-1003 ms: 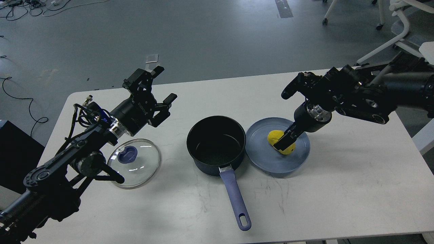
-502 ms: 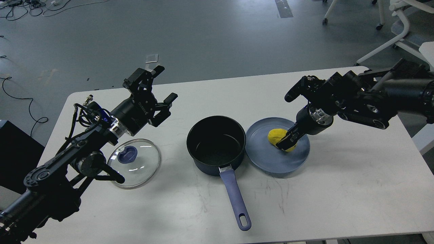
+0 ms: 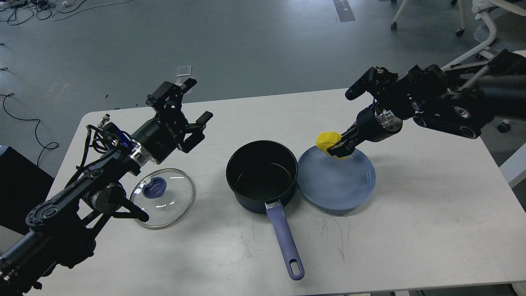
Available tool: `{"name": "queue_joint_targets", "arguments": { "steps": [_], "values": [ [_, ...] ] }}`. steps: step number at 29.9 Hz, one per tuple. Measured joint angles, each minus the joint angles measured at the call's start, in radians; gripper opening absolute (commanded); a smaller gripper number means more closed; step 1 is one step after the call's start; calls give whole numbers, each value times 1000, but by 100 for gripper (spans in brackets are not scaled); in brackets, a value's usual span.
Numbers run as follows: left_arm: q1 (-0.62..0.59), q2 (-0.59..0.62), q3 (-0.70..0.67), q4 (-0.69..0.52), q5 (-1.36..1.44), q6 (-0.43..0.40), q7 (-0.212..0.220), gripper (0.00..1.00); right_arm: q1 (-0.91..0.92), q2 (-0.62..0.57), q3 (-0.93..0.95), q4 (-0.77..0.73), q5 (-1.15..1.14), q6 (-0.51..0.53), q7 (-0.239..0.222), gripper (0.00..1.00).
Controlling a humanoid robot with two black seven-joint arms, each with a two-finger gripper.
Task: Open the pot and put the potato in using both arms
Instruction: 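Carry the potato with the right gripper over the pot and drop it in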
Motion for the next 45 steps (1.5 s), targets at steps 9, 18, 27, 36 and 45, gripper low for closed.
{"name": "queue_joint_targets", "arguments": {
  "steps": [9, 18, 27, 36, 45],
  "values": [
    [-2, 19, -4, 1, -3, -10, 1, 98, 68, 67, 30, 60, 161, 1, 0, 38],
    [-2, 26, -21, -3, -6, -10, 3, 98, 18, 248, 22, -22, 290, 0, 0, 40],
    [-6, 21, -31, -5, -6, -10, 4, 98, -28, 299, 16, -73, 307, 3, 0, 70],
    [-6, 19, -31, -5, -5, -8, 4, 98, -32, 292, 14, -73, 307, 6, 0, 95],
    [-6, 19, -31, -4, -6, -9, 4, 98, -16, 171, 96, -76, 352, 1, 0, 98]
  ]
}}
